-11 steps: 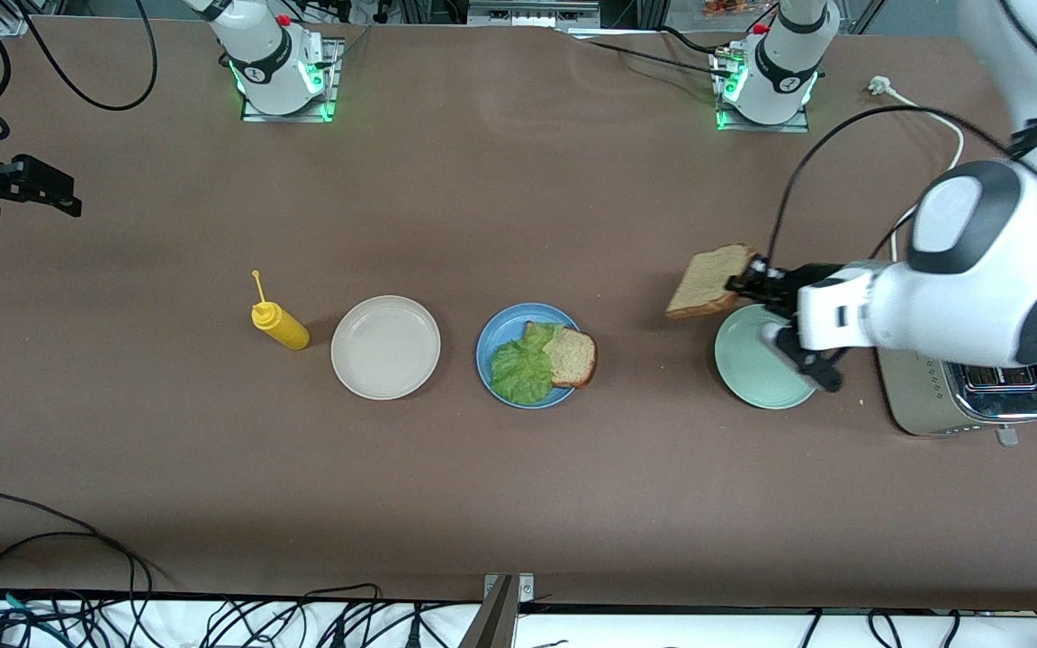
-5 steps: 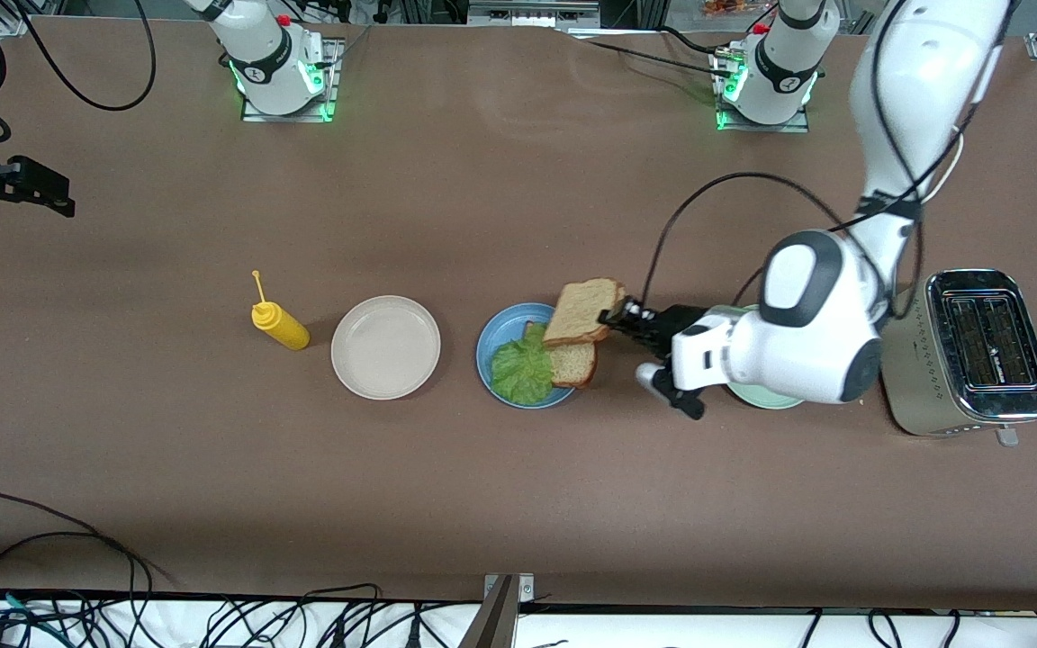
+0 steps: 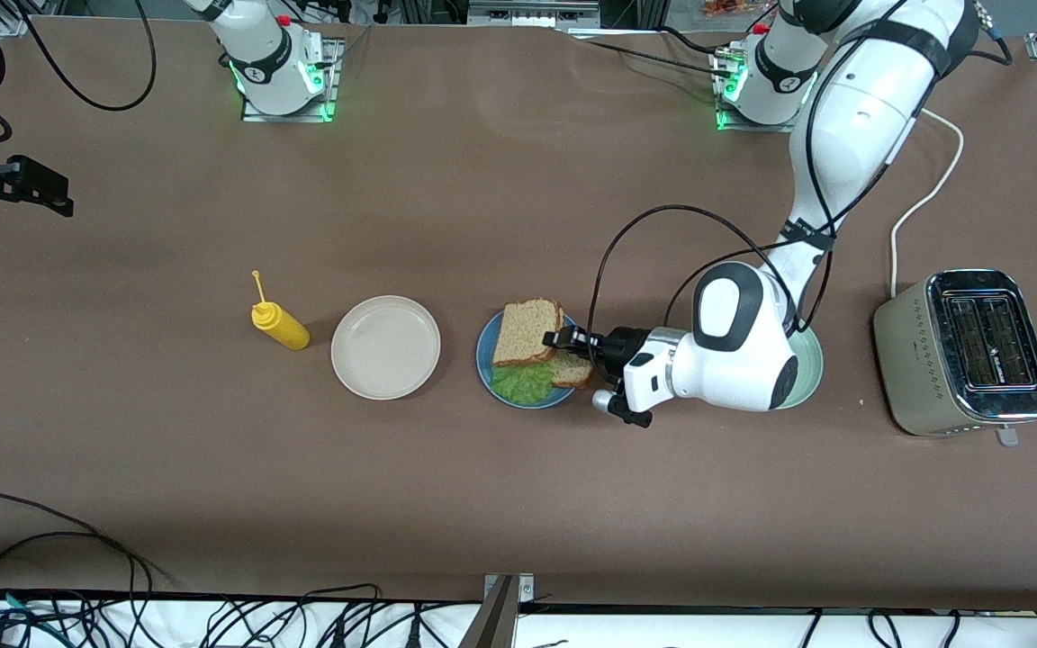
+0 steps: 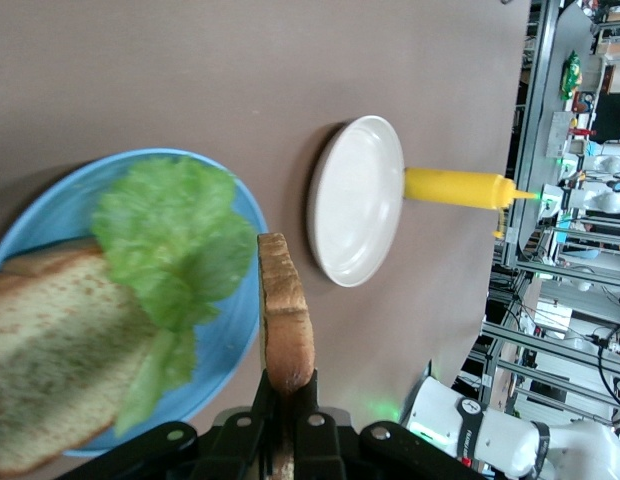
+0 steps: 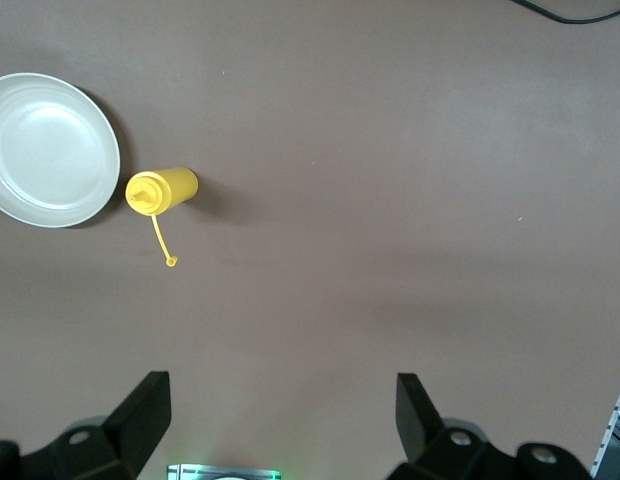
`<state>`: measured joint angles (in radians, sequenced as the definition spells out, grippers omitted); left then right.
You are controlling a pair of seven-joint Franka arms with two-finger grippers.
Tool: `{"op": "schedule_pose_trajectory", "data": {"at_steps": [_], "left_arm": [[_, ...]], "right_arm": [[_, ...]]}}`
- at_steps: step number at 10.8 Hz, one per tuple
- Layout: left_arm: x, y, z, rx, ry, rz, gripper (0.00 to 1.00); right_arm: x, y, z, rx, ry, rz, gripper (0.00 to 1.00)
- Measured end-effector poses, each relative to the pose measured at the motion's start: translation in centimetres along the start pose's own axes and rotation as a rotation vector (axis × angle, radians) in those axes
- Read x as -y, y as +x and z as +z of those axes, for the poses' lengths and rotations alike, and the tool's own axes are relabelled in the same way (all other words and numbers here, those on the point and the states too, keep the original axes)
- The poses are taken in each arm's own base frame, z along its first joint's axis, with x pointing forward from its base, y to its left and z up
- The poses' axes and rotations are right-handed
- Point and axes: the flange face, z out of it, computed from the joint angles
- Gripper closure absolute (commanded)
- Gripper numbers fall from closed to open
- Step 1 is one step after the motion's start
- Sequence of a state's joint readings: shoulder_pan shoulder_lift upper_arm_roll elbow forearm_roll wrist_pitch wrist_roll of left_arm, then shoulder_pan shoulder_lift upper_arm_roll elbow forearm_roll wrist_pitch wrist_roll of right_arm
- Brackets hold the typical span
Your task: Make sandwich in blue plate with both arms
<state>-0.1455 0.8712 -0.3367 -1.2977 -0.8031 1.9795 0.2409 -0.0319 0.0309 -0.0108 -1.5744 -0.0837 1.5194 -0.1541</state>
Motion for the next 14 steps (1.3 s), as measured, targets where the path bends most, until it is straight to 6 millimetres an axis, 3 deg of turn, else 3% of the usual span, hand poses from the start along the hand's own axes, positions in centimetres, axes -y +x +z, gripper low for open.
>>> {"op": "schedule_pose_trajectory", "data": {"at_steps": [1, 2, 3, 6, 8, 10, 12, 14], "left_arm": [[1.7, 0.3, 0.7, -0.007, 0.004, -0.021, 1.0], [3.1, 0.5, 1.6, -0.012, 0.006, -0.036, 0.81], [3.8, 0.5, 2.2, -0.013, 0.007, -0.043, 0.01], [4.4, 1.0, 1.4, -0.036, 0.019, -0.034, 0.0], [5.0, 1.4, -0.7, -0.058, 0.057, -0.003, 0.0], [4.1, 1.4, -3.3, -0.053, 0.149, 0.062, 0.0], [2.3, 0.7, -7.5, -0.027, 0.242, 0.125, 0.0], [0.6, -0.7, -13.7, -0.01, 0.331, 0.156, 0.0]], "right_arm": [[-0.1, 0.0, -0.3, -0.006, -0.003, 0.001, 0.0], [-0.2, -0.1, -0.7, -0.012, -0.009, 0.003, 0.0], [-0.3, -0.2, -1.0, -0.013, -0.014, 0.005, 0.0], [-0.4, -0.2, -1.0, -0.013, -0.018, 0.006, 0.0], [-0.4, -0.2, -1.1, -0.013, -0.019, 0.006, 0.0], [-0.4, -0.2, -1.1, -0.013, -0.019, 0.006, 0.0], [-0.4, -0.2, -1.1, -0.013, -0.02, 0.006, 0.0], [-0.4, -0.2, -1.1, -0.013, -0.02, 0.006, 0.0]]}}
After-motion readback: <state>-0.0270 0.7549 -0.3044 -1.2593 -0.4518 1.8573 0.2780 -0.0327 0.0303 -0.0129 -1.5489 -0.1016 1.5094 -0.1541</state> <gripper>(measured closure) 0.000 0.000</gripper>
